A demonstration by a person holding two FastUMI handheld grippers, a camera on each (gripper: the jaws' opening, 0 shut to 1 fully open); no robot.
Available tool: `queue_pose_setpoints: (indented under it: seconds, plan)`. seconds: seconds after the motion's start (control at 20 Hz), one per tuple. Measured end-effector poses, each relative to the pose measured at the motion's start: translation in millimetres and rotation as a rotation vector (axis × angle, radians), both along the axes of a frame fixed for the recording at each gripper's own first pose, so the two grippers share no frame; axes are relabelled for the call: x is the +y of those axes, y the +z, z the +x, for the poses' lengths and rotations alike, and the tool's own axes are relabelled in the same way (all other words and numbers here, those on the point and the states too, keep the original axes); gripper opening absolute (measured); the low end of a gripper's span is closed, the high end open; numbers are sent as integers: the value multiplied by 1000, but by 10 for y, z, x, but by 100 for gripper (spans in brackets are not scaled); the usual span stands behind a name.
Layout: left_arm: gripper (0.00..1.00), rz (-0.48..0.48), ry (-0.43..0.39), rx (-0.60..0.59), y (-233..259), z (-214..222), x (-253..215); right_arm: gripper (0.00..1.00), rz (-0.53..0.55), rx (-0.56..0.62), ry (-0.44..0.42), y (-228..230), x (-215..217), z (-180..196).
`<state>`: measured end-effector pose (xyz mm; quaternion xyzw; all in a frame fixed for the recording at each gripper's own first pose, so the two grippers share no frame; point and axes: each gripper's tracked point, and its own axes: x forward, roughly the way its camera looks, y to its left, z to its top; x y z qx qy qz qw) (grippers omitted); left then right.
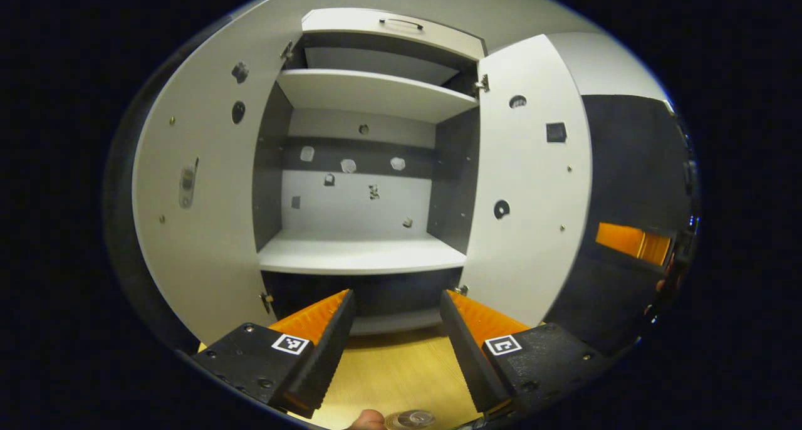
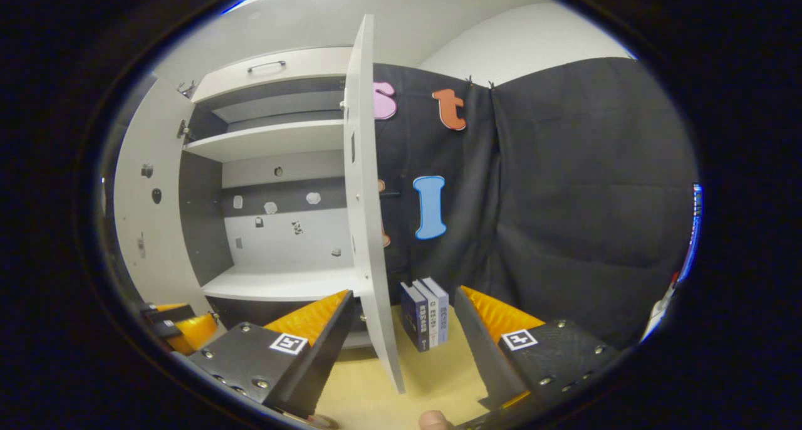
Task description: Grasp the bottle in the cabinet with the left hand and place it on the coaster, then close the right door with the right hand and the left door with the left hand.
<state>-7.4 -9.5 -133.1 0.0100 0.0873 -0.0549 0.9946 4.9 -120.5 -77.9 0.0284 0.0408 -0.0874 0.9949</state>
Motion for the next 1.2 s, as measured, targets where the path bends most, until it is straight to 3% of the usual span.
queue_pose_setpoints:
  seconds: [0.05,0.4,0.55,0.6,0.65,1.0,1.2]
  plan:
    - [87,8,22,-12,111,36,28,97,-4,-12,-2,46,-44,31]
    - [87,-33,102,24,394,209,35,93,-6,-81,2,319,-245,219]
    - [87,-33,124,8,470,253,52,97,-13,-101,16,379,-270,303]
    - [87,-35,133,5,486,256,58,93,-18,-107,20,399,-280,330]
    - [87,-38,138,3,508,260,53,97,-22,-111,26,420,-283,364]
    - [87,-35,175,-25,658,232,113,93,-37,-117,50,434,-285,478]
    - [87,-26,168,-39,771,191,95,96,-108,-120,87,476,-257,497]
